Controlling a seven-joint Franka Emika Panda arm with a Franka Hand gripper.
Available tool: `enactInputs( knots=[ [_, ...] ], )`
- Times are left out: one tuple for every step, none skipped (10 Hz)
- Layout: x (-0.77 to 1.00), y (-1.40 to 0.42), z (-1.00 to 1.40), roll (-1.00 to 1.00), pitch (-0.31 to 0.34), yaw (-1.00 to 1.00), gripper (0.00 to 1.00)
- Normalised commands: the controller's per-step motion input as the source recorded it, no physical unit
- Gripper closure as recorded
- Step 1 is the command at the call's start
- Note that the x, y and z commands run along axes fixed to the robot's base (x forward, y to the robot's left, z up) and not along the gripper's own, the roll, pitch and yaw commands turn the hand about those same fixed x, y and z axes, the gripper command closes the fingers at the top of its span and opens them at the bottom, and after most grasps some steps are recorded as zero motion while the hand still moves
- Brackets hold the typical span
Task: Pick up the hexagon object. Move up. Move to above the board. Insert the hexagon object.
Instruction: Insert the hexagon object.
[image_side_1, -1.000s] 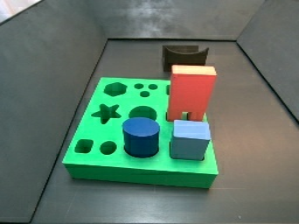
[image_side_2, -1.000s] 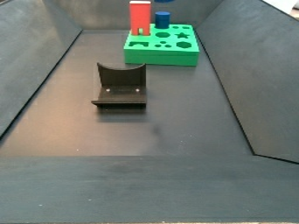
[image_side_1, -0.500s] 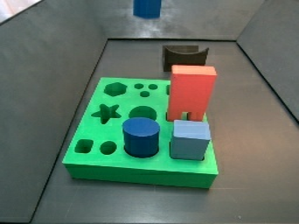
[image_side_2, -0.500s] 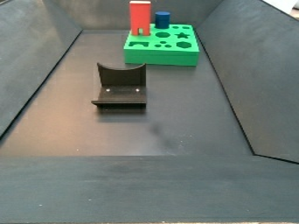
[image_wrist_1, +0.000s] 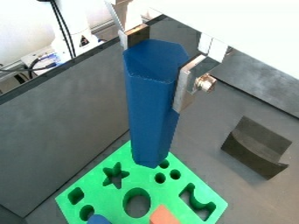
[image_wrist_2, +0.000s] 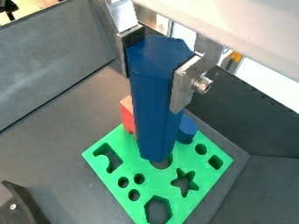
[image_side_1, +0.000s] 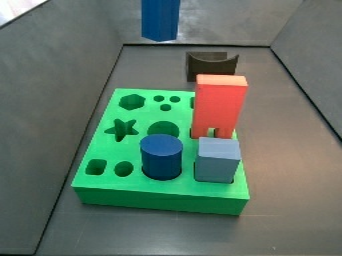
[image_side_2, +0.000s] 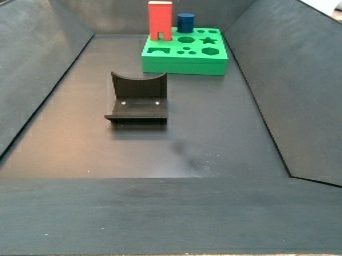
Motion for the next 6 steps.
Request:
enactInputs(
  knots=[
    [-0.14, 0.14, -0.05, 0.03, 0.0, 0.0, 1.0],
    [-0.24, 0.2, -0.16, 0.07, 0.0, 0.0, 1.0],
    [-0.4, 0.21, -0.31, 0.06, -0.014, -0.06, 1.0],
    [-0.45, 0.23, -0.39, 0.06, -0.047, -0.02, 1.0],
    [-0.43, 0.25, -0.46, 0.05, -0.109, 0.0, 1.0],
    [-0.34, 0.26, -0.52, 0.0, -0.199, 0.0, 1.0]
  ],
)
